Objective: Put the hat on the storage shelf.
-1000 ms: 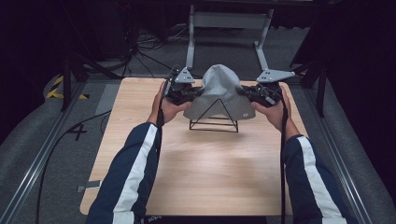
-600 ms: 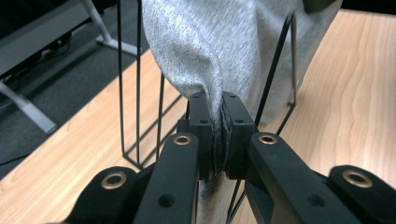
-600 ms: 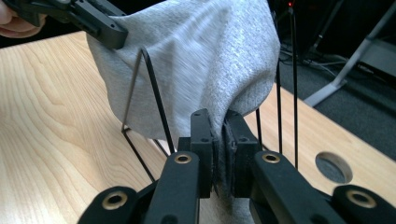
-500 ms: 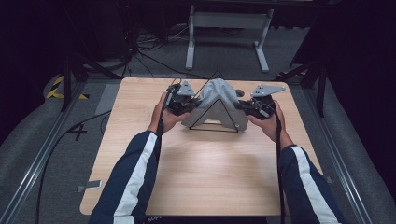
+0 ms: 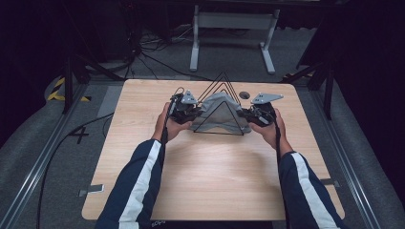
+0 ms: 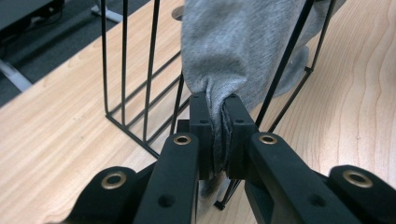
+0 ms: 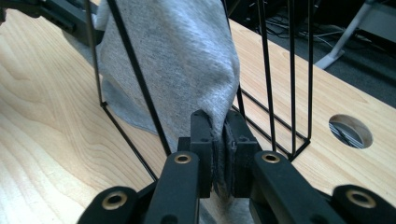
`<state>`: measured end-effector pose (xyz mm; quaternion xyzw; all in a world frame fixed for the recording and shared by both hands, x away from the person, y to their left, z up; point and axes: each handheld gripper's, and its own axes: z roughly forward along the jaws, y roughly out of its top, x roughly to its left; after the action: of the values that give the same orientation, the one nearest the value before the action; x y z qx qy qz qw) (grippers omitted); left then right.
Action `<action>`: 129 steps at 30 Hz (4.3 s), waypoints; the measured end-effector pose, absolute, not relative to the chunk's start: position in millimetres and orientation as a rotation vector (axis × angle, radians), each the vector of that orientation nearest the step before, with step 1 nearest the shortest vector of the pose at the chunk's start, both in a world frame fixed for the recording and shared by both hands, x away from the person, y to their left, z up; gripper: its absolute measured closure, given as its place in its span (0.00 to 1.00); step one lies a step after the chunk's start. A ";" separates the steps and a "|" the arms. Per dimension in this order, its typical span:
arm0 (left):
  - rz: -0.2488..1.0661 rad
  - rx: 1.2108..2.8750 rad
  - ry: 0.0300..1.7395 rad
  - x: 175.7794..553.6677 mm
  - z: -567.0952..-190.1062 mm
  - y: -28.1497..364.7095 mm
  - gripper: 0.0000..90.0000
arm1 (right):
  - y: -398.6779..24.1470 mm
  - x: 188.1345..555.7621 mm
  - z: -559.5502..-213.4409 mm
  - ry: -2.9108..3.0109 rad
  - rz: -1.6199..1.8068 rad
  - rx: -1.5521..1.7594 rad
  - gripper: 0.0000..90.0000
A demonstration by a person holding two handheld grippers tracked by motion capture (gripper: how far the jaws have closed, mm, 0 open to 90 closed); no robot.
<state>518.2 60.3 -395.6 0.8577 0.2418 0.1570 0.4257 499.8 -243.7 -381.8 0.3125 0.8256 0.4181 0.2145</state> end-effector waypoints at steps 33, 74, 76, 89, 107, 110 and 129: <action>0.543 2.193 0.585 494.2 -373.5 85.1 0.87 | -245.2 486.7 -369.9 2.273 1.082 0.878 0.84; 0.489 2.362 0.602 423.7 -396.1 151.4 0.30 | -285.1 431.2 -366.4 2.360 0.937 0.852 0.45; 0.495 2.366 0.617 419.1 -399.4 155.6 0.30 | -286.7 426.3 -369.5 2.370 0.935 0.847 0.44; 0.490 2.387 0.651 387.5 -423.6 185.3 0.28 | -302.6 388.4 -393.9 2.364 0.892 0.808 0.43; 0.443 2.372 0.708 347.7 -468.4 221.6 0.23 | -364.4 337.2 -440.8 2.337 0.889 1.008 0.36; 0.403 2.331 0.739 343.2 -472.0 230.1 0.22 | -372.5 330.9 -450.4 2.330 0.892 1.045 0.34; 0.339 2.228 0.843 335.7 -481.7 243.0 0.16 | -380.5 322.8 -468.1 2.267 0.979 1.177 0.20</action>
<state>335.7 243.0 -481.7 0.8640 0.3271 0.1314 0.3596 322.8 -380.5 -468.1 0.4214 0.8116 0.3506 0.2018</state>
